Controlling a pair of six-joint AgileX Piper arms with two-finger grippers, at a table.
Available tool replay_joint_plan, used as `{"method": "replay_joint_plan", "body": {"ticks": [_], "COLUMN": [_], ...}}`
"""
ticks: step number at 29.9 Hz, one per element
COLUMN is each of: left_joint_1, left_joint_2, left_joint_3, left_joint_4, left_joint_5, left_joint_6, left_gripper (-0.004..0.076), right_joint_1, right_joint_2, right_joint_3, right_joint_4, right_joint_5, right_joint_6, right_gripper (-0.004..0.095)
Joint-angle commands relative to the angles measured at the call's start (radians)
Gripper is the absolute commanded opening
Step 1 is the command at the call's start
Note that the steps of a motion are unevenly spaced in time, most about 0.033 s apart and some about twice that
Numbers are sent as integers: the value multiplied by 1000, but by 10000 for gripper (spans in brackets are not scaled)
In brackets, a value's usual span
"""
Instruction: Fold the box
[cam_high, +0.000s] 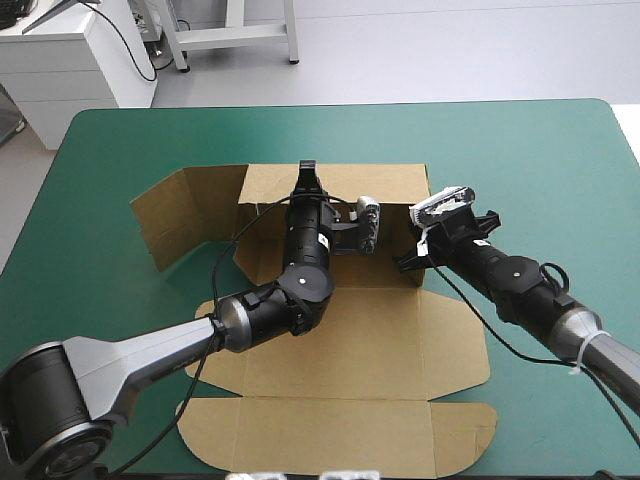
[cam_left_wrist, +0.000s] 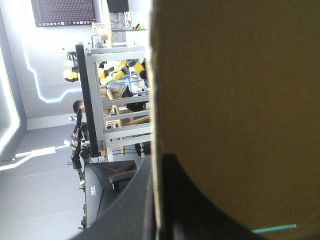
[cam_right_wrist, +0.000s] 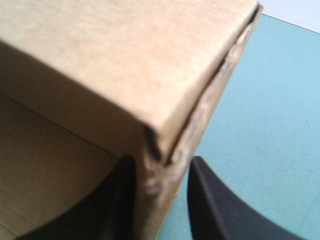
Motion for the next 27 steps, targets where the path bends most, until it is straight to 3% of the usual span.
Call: {"method": "replay_joint_plan", "body": {"ticks": [1,12,14,20,27], "left_joint_1": [-5,-3,-3,-3,-42], "left_joint_2": [-50,-50,-50,-50,-50], "left_joint_3": [-24,-24,-24,-24,-24], "left_joint_4": [61,61,61,93,93], "left_joint_5": [35,17,7,-7,47], "left_joint_6": [-26,-26,-24,-38,-38], "left_gripper": [-8,16,88,415,417], "right_joint_1": [0,0,0,0,-2], "right_joint_2": [-27,-27,-27,-27,13], "right_joint_3": [-25,-25,-25,-29,-78], "right_joint_4": [13,13,13,13,58], "right_joint_5": [-35,-35,-35,-47,-92], "right_joint_6": [0,1,1,1,-1], "right_gripper": [-16,-21,-21,-21,-21]}}
